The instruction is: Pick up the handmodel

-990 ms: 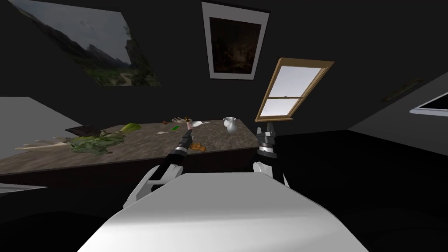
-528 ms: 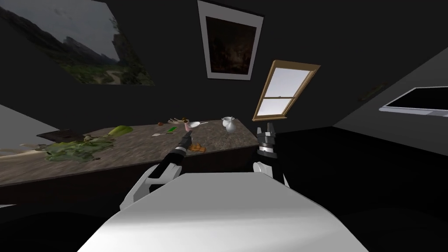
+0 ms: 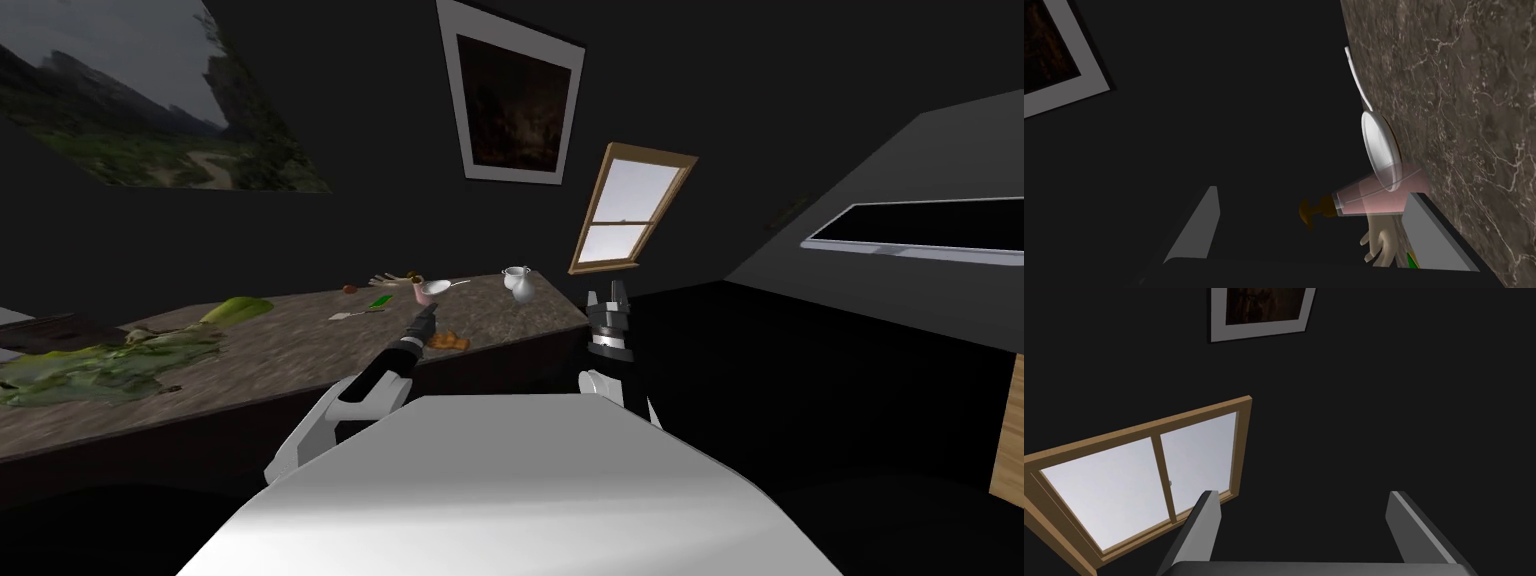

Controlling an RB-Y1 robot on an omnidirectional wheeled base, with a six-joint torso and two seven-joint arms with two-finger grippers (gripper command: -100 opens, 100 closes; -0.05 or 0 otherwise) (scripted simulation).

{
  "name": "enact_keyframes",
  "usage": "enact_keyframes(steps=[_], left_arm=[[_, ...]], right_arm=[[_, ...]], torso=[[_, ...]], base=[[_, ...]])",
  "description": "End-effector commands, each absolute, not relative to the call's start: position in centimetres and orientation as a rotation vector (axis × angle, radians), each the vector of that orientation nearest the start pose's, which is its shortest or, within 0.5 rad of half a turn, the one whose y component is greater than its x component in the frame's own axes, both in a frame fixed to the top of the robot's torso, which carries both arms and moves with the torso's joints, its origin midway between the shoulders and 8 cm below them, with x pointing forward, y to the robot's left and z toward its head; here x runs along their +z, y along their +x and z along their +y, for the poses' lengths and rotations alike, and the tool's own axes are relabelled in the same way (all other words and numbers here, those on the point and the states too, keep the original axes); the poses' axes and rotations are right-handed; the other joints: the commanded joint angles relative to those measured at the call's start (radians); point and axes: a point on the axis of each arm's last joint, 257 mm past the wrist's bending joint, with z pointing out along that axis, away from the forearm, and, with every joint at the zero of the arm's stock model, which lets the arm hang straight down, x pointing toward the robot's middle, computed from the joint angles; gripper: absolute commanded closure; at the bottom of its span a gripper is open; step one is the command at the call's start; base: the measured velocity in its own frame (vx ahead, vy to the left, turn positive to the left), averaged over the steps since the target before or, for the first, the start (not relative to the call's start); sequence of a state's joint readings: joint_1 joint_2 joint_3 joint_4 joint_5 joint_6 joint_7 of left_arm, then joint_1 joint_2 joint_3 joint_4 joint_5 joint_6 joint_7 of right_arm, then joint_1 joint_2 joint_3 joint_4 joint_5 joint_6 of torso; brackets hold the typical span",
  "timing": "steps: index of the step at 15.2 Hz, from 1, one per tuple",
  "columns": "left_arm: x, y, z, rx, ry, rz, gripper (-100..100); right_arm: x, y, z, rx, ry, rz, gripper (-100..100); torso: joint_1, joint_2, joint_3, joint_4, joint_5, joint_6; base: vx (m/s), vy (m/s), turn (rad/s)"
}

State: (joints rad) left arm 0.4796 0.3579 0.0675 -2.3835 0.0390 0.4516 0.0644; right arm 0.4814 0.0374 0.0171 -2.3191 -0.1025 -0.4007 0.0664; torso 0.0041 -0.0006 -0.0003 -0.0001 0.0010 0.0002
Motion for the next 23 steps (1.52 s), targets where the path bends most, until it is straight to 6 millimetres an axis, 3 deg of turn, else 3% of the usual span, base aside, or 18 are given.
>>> enact_keyframes(steps=[1,12,23], left_arm=[[-13.8,40.6,33.0,-0.88,-1.127,1.372,-100],[-18.3,39.2,35.8,-0.74,-1.315,1.457,-100],[-24.0,36.1,38.4,-0.576,-1.535,1.535,-100]], right_arm=[[2.9,35.3,-28.7,1.324,0.759,0.569,0],[2.9,35.3,-28.7,1.324,0.759,0.569,0],[2.9,35.3,-28.7,1.324,0.759,0.569,0]], torso=[[0.0,0.0,0.0,0.0,0.0,0.0],[0.0,0.0,0.0,0.0,0.0,0.0],[-0.001,0.0,0.0,0.0,0.0,0.0]], base=[[-0.013,0.041,-0.06],[-0.014,0.048,-0.131],[-0.018,0.043,-0.115]])
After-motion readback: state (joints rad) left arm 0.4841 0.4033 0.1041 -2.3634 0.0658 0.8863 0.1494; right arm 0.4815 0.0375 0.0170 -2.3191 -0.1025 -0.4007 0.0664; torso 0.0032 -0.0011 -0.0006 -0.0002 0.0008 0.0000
